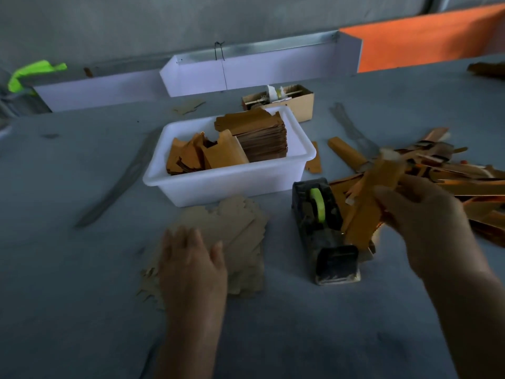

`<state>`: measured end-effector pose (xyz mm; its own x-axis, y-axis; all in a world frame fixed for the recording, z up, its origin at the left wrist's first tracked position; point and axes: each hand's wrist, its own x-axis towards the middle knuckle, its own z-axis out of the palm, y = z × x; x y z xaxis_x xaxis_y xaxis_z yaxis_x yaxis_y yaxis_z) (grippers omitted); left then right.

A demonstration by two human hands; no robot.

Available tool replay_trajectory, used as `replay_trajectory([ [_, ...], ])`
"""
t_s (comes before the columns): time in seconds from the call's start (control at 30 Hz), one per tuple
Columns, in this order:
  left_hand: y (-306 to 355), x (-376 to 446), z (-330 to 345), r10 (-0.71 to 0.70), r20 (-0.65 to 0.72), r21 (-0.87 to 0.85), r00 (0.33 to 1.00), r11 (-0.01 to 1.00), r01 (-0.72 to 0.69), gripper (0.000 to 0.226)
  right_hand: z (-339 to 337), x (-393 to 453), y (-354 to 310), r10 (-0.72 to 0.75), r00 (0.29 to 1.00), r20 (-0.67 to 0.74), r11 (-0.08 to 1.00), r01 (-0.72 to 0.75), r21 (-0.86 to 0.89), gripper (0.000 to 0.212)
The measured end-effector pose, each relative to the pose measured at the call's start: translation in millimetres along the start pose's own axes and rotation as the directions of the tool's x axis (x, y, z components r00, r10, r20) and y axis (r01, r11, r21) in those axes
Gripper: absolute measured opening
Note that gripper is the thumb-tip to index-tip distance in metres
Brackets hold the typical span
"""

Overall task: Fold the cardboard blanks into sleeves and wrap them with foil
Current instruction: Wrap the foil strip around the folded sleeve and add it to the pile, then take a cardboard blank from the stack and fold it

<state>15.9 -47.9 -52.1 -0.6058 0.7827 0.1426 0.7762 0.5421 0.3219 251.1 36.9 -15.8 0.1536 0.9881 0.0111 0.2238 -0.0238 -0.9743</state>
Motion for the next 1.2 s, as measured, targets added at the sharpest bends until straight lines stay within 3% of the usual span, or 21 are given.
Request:
replay_trajectory([
  [0.03, -6.5, 3.4, 3.3, -0.034, 0.042, 0.067, 0.999, 0.997, 0.031, 0.047, -2.9, 8.6, 3.3, 0.015, 0.998, -0.056, 0.999, -0.017, -0.042, 0.004],
  [0.13, -16.5, 2.4, 10.8, -0.062, 0.078, 0.141, 0.995, 0.989, 0.05, 0.036, -6.4, 18.4, 14.3, 0.056, 0.986, -0.156, 0.98, -0.084, -0.18, 0.037],
  [0.23, -18.6, 1.9, 11.6, -0.041, 0.069, 0.214, 0.997, 0.977, 0.025, 0.022, -1.6, 4.8, 16.9, 0.024, 0.992, -0.126, 0.972, -0.052, -0.228, 0.053],
  [0.4, -20.0, 0.0, 13.3, 0.018, 0.065, 0.251, 0.998, 0.968, -0.034, 0.045, 14.2, -19.5, 9.9, -0.083, 0.996, -0.027, 0.962, 0.073, -0.262, 0.04],
  [0.6, -5.2, -8.9, 9.1, -0.011, 0.075, 0.261, 0.997, 0.965, -0.009, 0.031, 25.8, -36.3, 1.5, -0.178, 0.982, 0.071, 0.951, 0.19, -0.243, 0.022],
  [0.73, -4.8, -11.8, 7.4, 0.004, 0.034, 0.121, 0.999, 0.993, -0.009, 0.019, 27.4, -42.7, -0.9, -0.208, 0.973, 0.101, 0.951, 0.226, -0.212, 0.018],
  [0.8, -5.4, -13.0, 7.7, 0.048, 0.003, 0.144, 0.999, 0.988, -0.048, 0.011, 27.3, -45.3, -2.1, -0.217, 0.971, 0.104, 0.949, 0.235, -0.21, 0.019],
  [0.93, -4.2, -15.2, 7.6, 0.123, -0.056, 0.145, 0.991, 0.983, -0.113, 0.03, 27.3, -47.9, -3.6, -0.229, 0.97, 0.086, 0.932, 0.244, -0.269, 0.022],
  [1.03, -0.3, -17.0, 2.2, 0.158, -0.113, 0.13, 0.981, 0.981, -0.144, 0.025, 26.1, -53.1, -11.1, -0.37, 0.923, 0.102, 0.836, 0.379, -0.397, 0.022],
  [1.1, 4.1, -18.0, -7.0, 0.177, -0.188, 0.081, 0.966, 0.983, -0.165, 0.021, 24.6, -57.2, -16.7, -0.363, 0.922, 0.131, 0.875, 0.386, -0.293, 0.016],
  [1.2, 25.6, -32.2, -20.6, 0.251, -0.286, -0.006, 0.925, 0.965, -0.263, 0.031, 32.1, -69.1, -26.9, -0.166, 0.925, 0.342, 0.984, 0.175, 0.003, 0.022],
])
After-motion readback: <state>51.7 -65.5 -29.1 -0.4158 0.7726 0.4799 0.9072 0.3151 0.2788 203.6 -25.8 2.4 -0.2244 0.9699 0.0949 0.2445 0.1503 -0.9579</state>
